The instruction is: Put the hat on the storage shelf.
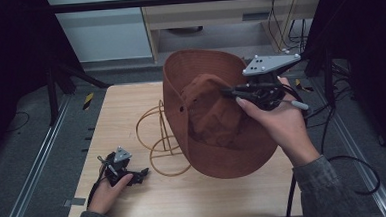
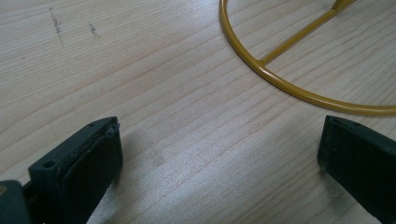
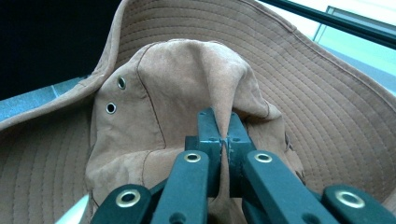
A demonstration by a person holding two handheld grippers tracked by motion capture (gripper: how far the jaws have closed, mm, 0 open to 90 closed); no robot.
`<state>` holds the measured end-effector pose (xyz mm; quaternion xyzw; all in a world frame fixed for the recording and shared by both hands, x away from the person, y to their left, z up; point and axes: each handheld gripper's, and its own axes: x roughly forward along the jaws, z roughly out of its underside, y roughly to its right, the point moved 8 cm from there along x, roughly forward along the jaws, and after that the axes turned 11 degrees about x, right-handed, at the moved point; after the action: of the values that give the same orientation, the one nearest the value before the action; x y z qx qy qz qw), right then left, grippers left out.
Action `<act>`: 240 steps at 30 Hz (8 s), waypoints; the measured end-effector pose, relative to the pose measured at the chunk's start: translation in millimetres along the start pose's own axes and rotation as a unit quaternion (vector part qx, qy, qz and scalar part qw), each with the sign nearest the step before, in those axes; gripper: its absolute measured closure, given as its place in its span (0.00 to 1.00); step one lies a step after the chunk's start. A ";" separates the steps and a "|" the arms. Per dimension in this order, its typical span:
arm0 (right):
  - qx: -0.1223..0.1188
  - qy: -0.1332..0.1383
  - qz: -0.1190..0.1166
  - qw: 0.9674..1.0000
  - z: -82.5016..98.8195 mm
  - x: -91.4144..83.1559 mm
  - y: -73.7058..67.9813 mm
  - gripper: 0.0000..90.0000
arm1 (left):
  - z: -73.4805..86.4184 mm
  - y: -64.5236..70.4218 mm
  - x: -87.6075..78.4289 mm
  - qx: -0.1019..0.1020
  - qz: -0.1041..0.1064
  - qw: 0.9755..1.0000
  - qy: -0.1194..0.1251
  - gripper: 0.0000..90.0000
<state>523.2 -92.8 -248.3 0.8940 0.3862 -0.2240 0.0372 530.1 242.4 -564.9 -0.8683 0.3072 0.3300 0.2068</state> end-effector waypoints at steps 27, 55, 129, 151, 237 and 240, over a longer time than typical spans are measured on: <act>-0.028 -0.027 -0.014 0.999 -36.4 42.0 -31.1 0.99 | 0.2 0.1 -0.4 0.000 0.002 1.000 -0.003 0.00; -0.036 -0.036 -0.038 0.998 -52.0 82.4 -55.7 0.99 | 0.0 0.3 -0.2 -0.001 0.002 1.000 -0.002 0.00; -0.037 -0.068 -0.064 0.995 -34.1 134.7 -84.1 0.97 | 0.0 0.4 -0.3 -0.001 0.002 1.000 -0.002 0.00; -0.037 -0.081 -0.081 0.993 -23.8 140.4 -89.0 0.92 | 0.0 0.3 -0.2 0.000 0.002 1.000 -0.002 0.00; 0.090 -0.025 0.063 0.994 70.9 8.0 76.9 0.08 | -2.5 0.1 2.6 0.003 0.007 1.000 -0.001 0.00; 0.093 -0.021 0.067 0.993 78.1 5.6 80.9 0.09 | -2.5 0.1 2.5 0.003 0.006 1.000 -0.001 0.00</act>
<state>554.7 -164.2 -329.4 0.9125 0.3022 -0.2748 -0.0228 532.6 239.9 -565.0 -0.8654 0.3133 0.3314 0.2076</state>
